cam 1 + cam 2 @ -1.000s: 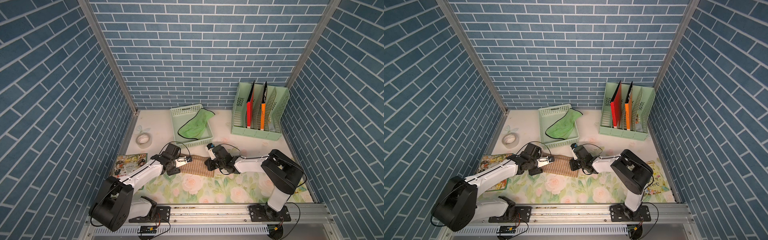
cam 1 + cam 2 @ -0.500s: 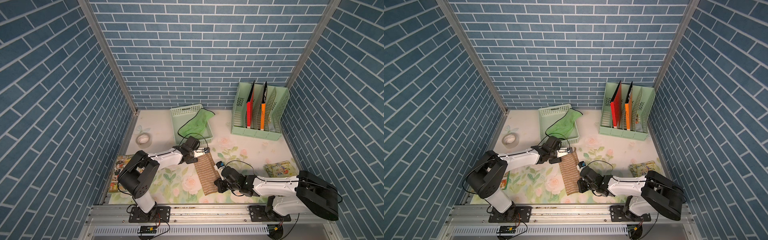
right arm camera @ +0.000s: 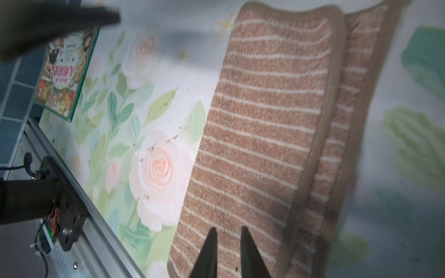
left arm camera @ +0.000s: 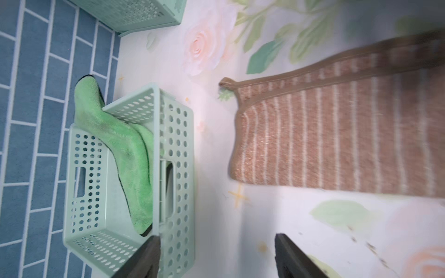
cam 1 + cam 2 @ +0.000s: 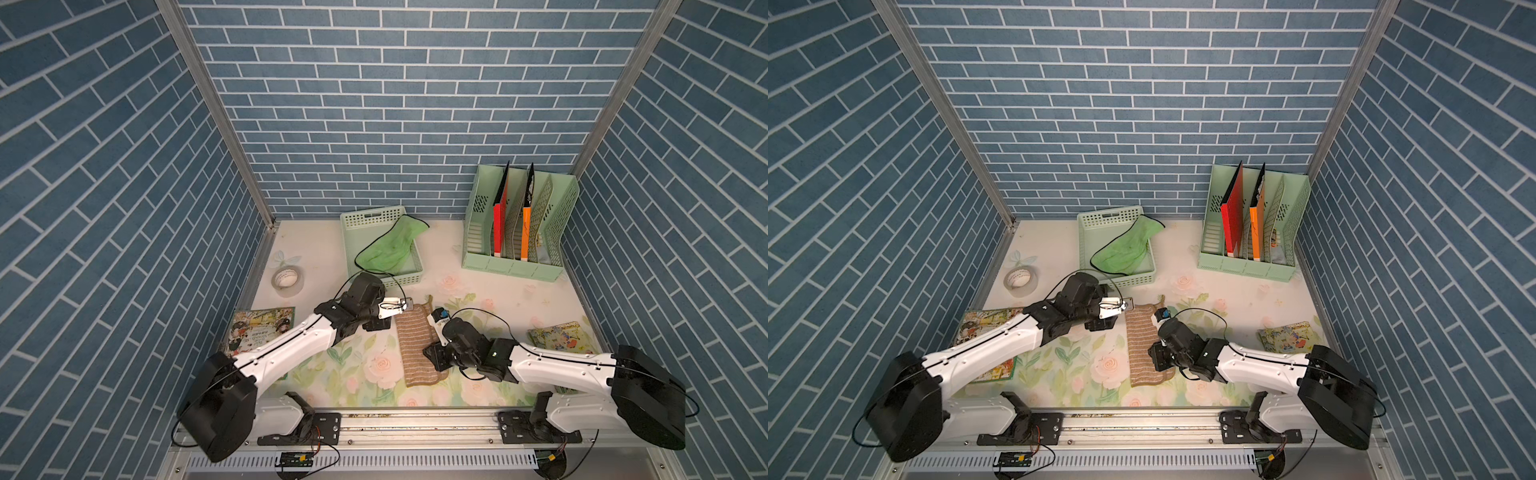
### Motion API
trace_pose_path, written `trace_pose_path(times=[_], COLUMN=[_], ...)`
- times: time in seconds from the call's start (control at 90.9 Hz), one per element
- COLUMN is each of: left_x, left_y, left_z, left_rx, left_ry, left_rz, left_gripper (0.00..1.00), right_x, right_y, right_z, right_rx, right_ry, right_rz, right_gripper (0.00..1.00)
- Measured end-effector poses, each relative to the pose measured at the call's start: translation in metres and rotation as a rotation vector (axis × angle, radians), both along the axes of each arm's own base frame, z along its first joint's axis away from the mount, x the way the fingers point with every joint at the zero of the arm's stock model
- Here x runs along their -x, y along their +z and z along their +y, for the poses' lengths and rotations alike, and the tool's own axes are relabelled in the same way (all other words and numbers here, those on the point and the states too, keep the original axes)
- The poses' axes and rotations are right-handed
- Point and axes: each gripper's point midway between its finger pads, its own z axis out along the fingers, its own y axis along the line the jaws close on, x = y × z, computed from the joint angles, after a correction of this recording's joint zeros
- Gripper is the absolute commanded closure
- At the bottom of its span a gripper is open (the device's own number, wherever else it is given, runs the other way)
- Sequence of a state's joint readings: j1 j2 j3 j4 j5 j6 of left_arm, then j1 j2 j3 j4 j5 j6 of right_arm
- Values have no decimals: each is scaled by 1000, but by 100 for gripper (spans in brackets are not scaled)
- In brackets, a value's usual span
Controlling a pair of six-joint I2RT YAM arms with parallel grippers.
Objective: Fold the square dishcloth
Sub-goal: Adjust the cleaning item at the center of the board.
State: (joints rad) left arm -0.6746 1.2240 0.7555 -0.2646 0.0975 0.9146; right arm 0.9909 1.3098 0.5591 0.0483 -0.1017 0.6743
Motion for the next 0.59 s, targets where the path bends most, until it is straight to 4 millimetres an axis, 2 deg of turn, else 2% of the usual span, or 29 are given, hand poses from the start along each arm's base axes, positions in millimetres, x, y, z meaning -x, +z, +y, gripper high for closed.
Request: trace_pose_path(times=[0.165, 0.275, 0.374, 0.462, 0.594], left_x=[81, 116, 133, 144, 157], left_y=[-39, -60, -70, -79, -94], left_z=[-4, -8, -16, -26, -35], left_rx=[-57, -93, -113, -128, -159], left_ry=[-200, -301, -361, -404, -442], left_rz=[154, 222, 250, 269, 295], left_gripper=[26, 26, 27, 29, 32], right_x=[-48, -65, -75, -80, -84], right_y=[-12, -21, -33, -45, -45], right_z=[14, 37, 47, 42, 38], right_rx=[-21, -36, -46, -49, -84], right_ry=[-1, 55, 75, 66, 66], right_rz=[64, 102, 131, 160, 160], right_gripper=[86, 87, 89, 90, 90])
